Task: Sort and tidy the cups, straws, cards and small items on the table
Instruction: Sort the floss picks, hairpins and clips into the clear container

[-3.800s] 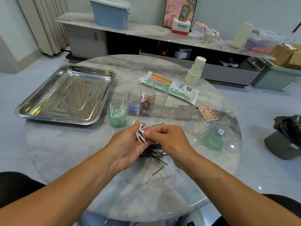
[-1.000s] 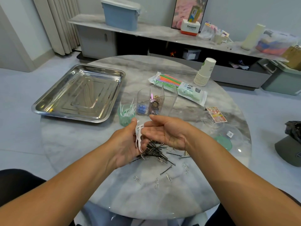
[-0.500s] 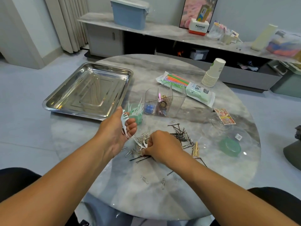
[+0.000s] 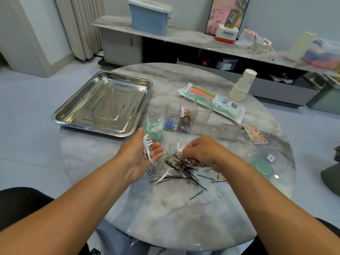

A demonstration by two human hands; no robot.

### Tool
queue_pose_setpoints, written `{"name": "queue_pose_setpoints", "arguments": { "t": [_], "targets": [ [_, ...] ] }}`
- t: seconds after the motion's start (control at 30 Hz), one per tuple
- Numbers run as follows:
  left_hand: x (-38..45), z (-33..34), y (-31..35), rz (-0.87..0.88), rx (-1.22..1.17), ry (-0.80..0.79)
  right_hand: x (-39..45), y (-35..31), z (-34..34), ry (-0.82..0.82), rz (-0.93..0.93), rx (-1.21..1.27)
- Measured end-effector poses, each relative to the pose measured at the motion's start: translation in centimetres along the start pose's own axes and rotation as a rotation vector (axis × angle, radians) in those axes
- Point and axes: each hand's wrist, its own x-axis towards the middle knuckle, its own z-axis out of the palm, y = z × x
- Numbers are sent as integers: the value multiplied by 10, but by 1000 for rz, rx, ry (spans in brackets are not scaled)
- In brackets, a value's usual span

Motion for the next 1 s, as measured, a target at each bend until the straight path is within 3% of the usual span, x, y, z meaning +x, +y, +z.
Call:
{"name": "queue_pose_setpoints", "arguments": {
  "t": [0.2,0.37,0.5,0.57,0.63,0.77,1.0],
  "targets": [
    [-1,6,-12,-60,27,-66,0,0,12,-162,-43,383],
    [-6,10,-18,-98,15,-181,-2,1,32,-184,-83,447],
    [-7,9,-16,-103,-22,-168,-1,-2,35,-141,-159,484],
    [-5,7,-12,-90,-50,-116,3,1,26,-43,-243,341],
    [-4,4,-8,-65,-53,-66,5,6,19,-6,-331,-1],
    [-2,3,-3,-42,-66,-22,3,17,37,-201,-480,-519],
    [1,3,-9,-30,-45,-37,8,19,46,-176,-577,-646]
  ]
}}
